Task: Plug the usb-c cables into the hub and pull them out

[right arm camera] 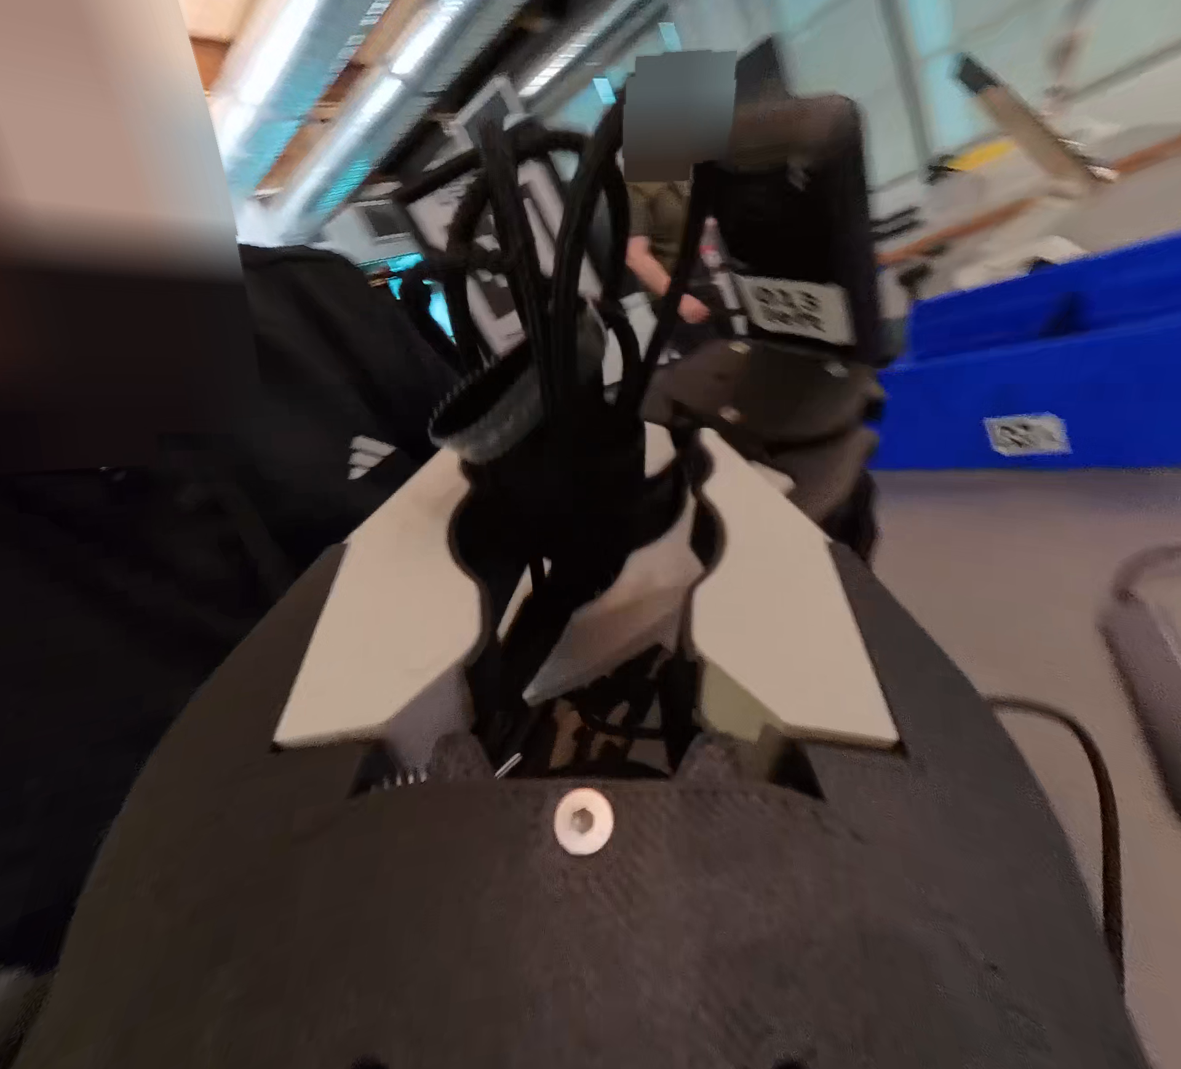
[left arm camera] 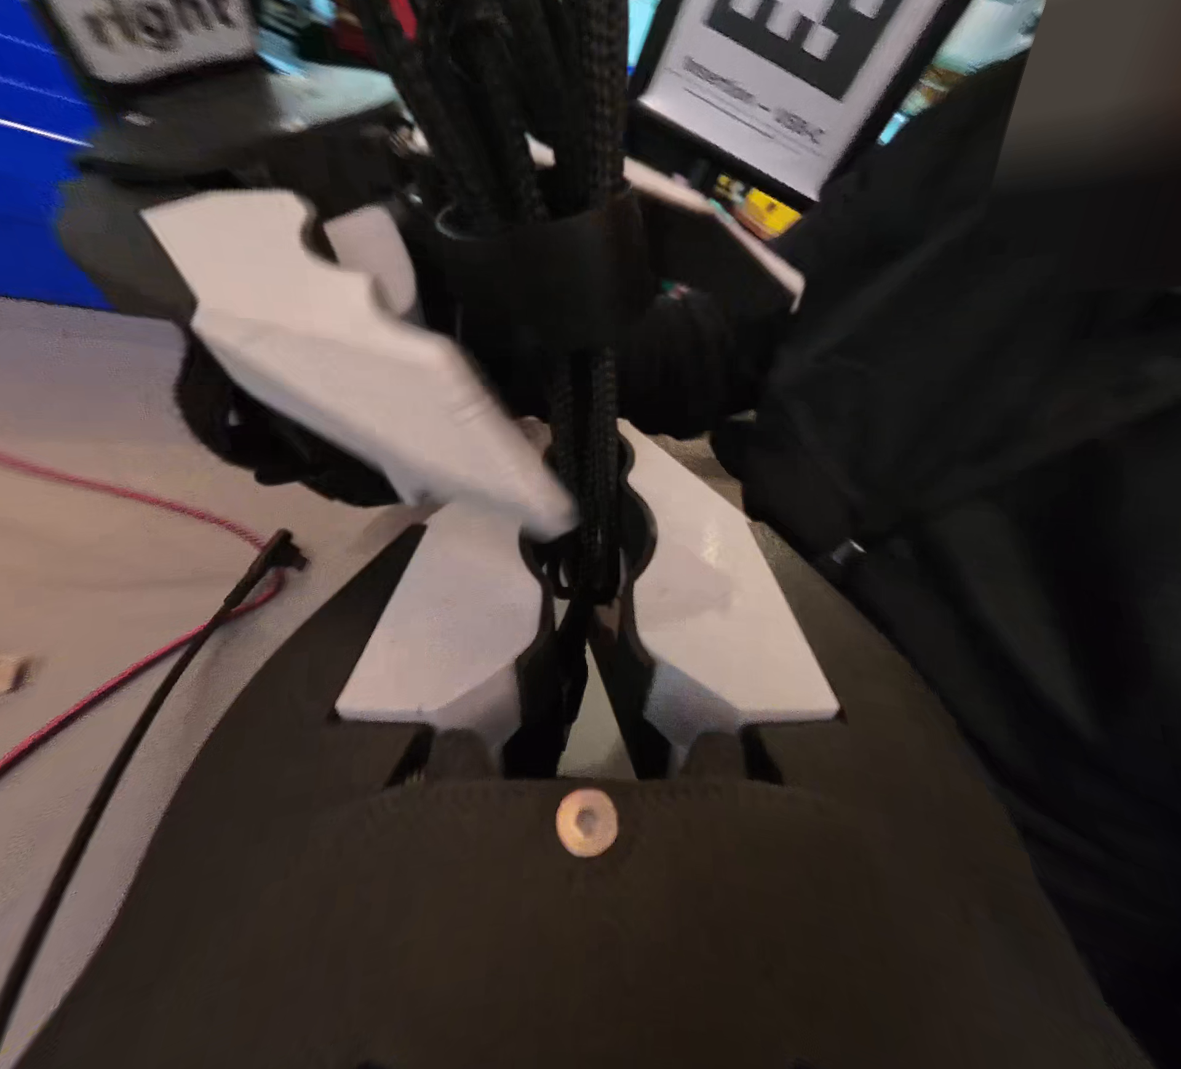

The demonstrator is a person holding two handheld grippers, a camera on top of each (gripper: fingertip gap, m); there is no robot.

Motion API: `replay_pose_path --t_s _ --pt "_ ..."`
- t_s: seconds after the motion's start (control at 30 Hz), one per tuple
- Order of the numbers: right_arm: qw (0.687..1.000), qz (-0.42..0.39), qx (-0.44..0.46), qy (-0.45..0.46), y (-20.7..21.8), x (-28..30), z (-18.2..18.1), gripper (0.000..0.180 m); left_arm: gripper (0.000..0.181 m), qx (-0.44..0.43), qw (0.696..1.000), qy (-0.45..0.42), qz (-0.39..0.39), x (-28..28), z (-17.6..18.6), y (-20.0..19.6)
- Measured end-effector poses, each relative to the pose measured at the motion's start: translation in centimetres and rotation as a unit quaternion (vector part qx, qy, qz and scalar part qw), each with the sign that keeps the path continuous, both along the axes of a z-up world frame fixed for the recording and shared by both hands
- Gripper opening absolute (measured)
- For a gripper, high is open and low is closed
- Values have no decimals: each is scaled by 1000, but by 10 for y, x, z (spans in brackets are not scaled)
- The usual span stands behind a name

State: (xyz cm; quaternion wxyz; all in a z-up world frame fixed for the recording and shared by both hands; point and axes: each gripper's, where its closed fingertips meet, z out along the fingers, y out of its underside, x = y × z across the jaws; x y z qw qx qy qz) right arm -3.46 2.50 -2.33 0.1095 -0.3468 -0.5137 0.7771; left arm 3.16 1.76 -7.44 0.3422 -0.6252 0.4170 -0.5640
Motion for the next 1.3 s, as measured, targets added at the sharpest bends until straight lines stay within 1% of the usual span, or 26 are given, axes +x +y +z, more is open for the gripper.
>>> replay_pose_path --t_s 0.03,0.07,0.1,0.13,0.2,0.23,0.27,0.3,0.33,0.37,0.4,0.43,0.5,0.57,0.63,0.73,0.8,0.83,0.9,0.93,1.0,1.1,1.2,1.23,1.3 --pt "999 28 2 19 -9 5 5 51 9 2 1000 3 -18 3 -3 -7" --pt "998 56 10 36 -17 11 9 34 9 1 999 -3 -40 6 -4 -14" --pt "996 76 26 47 -26 16 9 22 9 5 999 -11 -53 7 -3 -20" --pt "995 81 45 47 -31 17 6 15 9 9 998 -9 -55 8 -4 -22" --pt "994 76 69 48 -36 17 4 11 9 9 998 -12 -61 7 -5 -25" --pt "995 69 61 44 -35 15 4 12 9 9 998 -16 -54 6 -4 -23" --pt "997 57 49 35 -31 11 4 20 9 5 999 -15 -44 4 -4 -19" --pt "999 33 38 13 -22 5 1 44 9 1 1000 -5 -30 0 -6 -16" --pt "999 -2 31 -13 -11 -2 -5 74 9 1 1000 20 -4 -5 -10 -9" --pt "998 -34 34 -28 0 -5 -11 85 8 -3 998 52 23 -11 -15 -2" --pt "997 -57 42 -42 8 -3 -19 89 8 -1 994 95 47 -20 -23 3" --pt "994 -81 49 -59 17 -1 -26 98 8 -2 988 139 65 -30 -31 6" --pt "985 -126 65 -93 32 8 -41 98 9 -28 978 194 68 -47 -42 1" --pt "976 -162 69 -130 46 22 -56 96 7 -32 954 288 79 -66 -70 0" --pt "965 -202 75 -153 60 36 -68 98 9 -60 934 347 62 -74 -95 -6" --pt "945 -255 95 -182 74 56 -84 95 8 -93 885 456 16 -84 -141 -18" --pt "938 -267 104 -197 73 66 -90 92 9 -115 853 509 -13 -88 -165 -25" --pt "930 -278 119 -208 74 69 -95 92 9 -131 855 501 -35 -81 -166 -31" --pt "927 -281 128 -214 72 74 -98 88 11 -113 854 507 -40 -75 -166 -26" --pt "926 -282 129 -214 71 75 -98 88 18 -114 851 510 -48 -74 -165 -27" --pt "922 -292 139 -212 73 77 -98 88 41 -109 847 519 -40 -77 -160 -23" --pt "920 -304 142 -202 77 78 -97 86 68 -106 848 518 -34 -87 -143 -22" --pt "921 -318 141 -178 80 75 -95 82 68 -91 848 523 2 -111 -114 -13" --pt "920 -323 143 -171 81 74 -95 82 64 -82 844 529 24 -123 -103 -8" --pt "908 -356 159 -155 89 70 -96 76 56 -72 831 547 76 -157 -81 0"
